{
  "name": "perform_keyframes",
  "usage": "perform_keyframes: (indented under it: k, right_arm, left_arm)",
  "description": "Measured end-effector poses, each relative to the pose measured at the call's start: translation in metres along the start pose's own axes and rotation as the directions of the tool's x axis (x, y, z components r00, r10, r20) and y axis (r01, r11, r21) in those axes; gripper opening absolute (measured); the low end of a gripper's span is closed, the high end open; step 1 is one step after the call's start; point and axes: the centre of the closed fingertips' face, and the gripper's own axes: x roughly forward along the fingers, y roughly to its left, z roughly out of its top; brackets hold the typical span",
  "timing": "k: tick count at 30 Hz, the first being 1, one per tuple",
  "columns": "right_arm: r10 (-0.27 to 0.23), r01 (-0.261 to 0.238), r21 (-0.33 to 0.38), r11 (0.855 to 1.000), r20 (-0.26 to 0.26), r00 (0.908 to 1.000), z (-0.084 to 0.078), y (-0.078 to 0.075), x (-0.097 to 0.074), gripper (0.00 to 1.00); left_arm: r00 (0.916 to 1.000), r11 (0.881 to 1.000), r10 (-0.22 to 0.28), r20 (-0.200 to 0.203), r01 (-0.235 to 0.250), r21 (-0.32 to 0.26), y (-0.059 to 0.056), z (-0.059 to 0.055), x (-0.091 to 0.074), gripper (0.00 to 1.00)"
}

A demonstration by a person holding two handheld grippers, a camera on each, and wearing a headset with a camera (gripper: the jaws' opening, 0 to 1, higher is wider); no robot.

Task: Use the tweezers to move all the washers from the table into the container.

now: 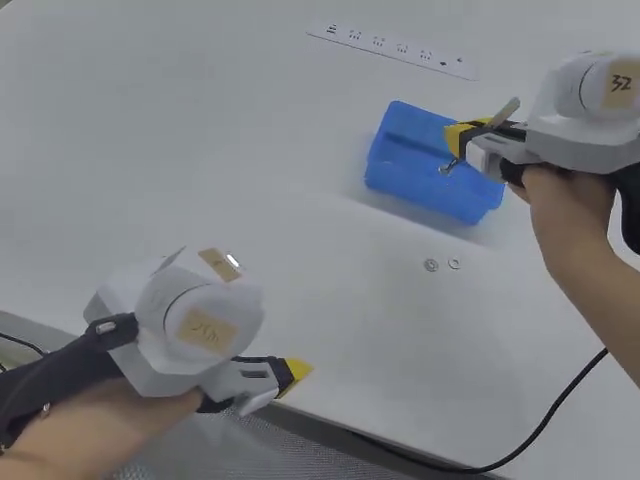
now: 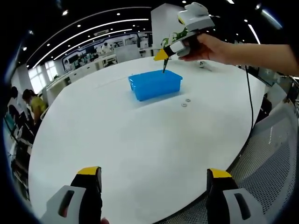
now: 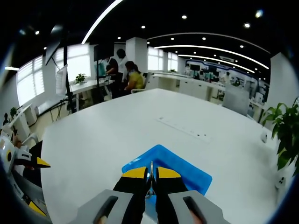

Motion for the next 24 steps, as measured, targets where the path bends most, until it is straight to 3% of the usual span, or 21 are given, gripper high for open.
perform_keyframes:
  k: [16, 24]
  right_arm:
    - [0.004, -0.002, 0.049, 0.999, -0.045, 0.9990, -0.018, -0.012, 0.043, 0.03]
    - [0.000, 0.005, 0.055, 0.998, -0.098, 0.9952, -0.038, -0.014, 0.056, 0.03]
  left_arm:
    - [0.9998, 1.000, 0.001, -0.020, -0.002, -0.007, 0.000, -0.004, 0.001, 0.96]
    - [0.9998, 1.000, 0.000, -0.019, 0.000, -0.009, 0.000, -0.004, 0.001, 0.95]
